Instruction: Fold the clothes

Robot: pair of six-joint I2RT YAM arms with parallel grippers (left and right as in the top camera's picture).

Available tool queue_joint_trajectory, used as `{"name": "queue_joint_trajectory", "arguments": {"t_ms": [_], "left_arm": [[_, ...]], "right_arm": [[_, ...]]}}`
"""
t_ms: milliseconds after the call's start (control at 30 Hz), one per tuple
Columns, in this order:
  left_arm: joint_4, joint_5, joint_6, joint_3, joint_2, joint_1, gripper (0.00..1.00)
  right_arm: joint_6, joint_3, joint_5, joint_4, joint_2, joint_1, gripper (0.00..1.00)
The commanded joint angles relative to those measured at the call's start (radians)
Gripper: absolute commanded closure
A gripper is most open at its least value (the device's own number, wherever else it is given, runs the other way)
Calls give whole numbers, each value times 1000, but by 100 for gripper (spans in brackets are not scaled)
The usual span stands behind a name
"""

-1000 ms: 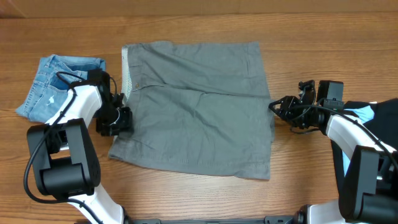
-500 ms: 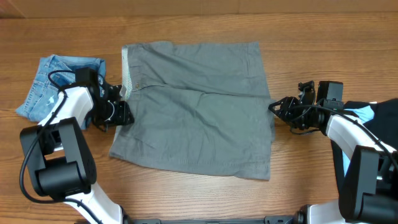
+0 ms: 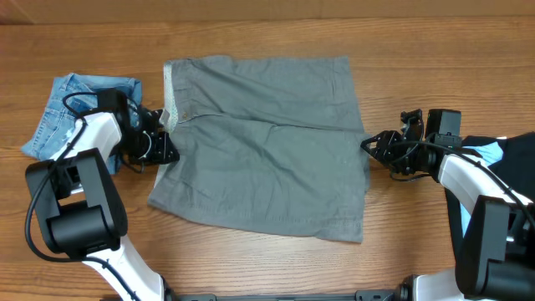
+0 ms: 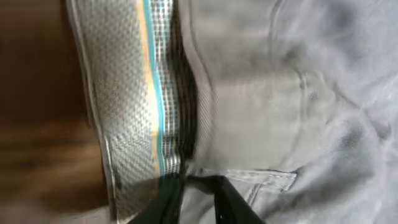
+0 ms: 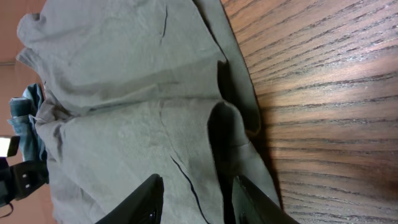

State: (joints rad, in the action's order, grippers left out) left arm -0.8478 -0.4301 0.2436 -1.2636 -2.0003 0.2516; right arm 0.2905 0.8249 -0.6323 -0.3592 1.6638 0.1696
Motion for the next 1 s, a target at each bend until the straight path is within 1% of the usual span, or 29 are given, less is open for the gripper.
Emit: {"name": "queue_joint_trajectory", "arguments": {"t_ms": [0,33,100,333,433,467,633,700,800,833,900,967], "left_arm": [[-38,-6,19,-48,-34,49,72],[-28,-48,27,-63,-34,62,65],[2,-74,27,-62,-34,63,59],[130,-156,49,-60,-34,29,55],[140,-172,49,-60,-34,14,57],[141,-173,50,-59,-34,9,59],[140,-167,71,-37,-35,-7,63],[135,-164,71,-26,-35,-7,70],[98,-156,69,-26,-34,3,88],[91,-142,53,-28,-34,11,91],[81,-113,6,-30,-32,33,96],[64,-117,-13,-37,-24,63,96]], "right_arm": [[-6,21,-16,5,-10,-2,60],[-6,21,-16,5,-10,-2,60],[-6,21,-16,6,-10,-2,60],[-6,21,-16,5,-10,-2,60],[-6,21,-17,5,-10,-2,60],[-6,21,-17,5,-10,-2,60],[-6,21,-17,4,-10,-2,60],[-5,21,-17,4,-10,-2,61],[-3,21,-17,3,-10,-2,61],[-3,21,-16,3,-10,-2,61],[-4,21,-16,6,-10,-2,61],[-7,21,7,5,-10,-2,60]]}}
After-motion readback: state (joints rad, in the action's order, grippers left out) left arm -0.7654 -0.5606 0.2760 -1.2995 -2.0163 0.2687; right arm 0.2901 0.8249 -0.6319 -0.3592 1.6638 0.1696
